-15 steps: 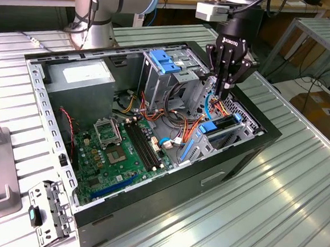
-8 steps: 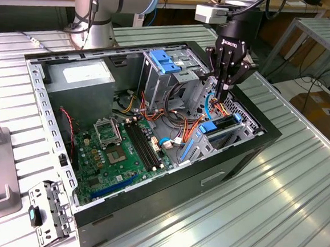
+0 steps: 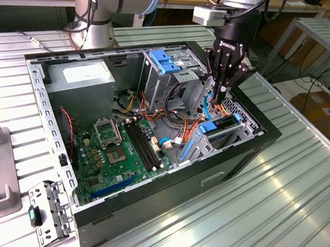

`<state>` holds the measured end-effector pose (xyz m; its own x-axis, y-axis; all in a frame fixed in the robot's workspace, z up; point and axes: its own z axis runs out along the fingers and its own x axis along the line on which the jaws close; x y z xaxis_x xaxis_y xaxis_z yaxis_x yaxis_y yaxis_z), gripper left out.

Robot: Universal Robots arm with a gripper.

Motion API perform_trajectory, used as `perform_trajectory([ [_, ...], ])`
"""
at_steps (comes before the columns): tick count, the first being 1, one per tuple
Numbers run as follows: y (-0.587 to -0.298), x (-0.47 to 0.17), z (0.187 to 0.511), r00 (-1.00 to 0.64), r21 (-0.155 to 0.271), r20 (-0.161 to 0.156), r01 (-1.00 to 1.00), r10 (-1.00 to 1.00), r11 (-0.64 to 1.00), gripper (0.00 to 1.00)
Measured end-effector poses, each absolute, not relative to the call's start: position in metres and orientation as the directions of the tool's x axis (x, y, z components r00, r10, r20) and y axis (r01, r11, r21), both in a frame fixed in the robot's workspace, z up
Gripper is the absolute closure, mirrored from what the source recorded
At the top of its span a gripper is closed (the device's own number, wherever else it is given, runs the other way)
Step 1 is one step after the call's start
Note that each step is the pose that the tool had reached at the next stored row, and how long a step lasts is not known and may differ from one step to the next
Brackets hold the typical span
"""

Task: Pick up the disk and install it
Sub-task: 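Insert the second disk wire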

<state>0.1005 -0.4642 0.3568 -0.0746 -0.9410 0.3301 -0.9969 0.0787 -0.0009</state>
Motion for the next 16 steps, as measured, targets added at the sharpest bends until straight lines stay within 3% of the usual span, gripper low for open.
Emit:
perform_trajectory([
  [5,-0.473,0.097,0.355,-0.075,-0.001,0.282,-0.997,-0.956,0.078,0.84],
  [10,-0.484,0.097,0.353,-0.077,-0.010,0.268,-0.997,-0.960,0.077,0.84],
  [16,-0.490,0.093,0.352,-0.078,-0.035,0.230,-0.997,-0.970,0.071,0.84],
])
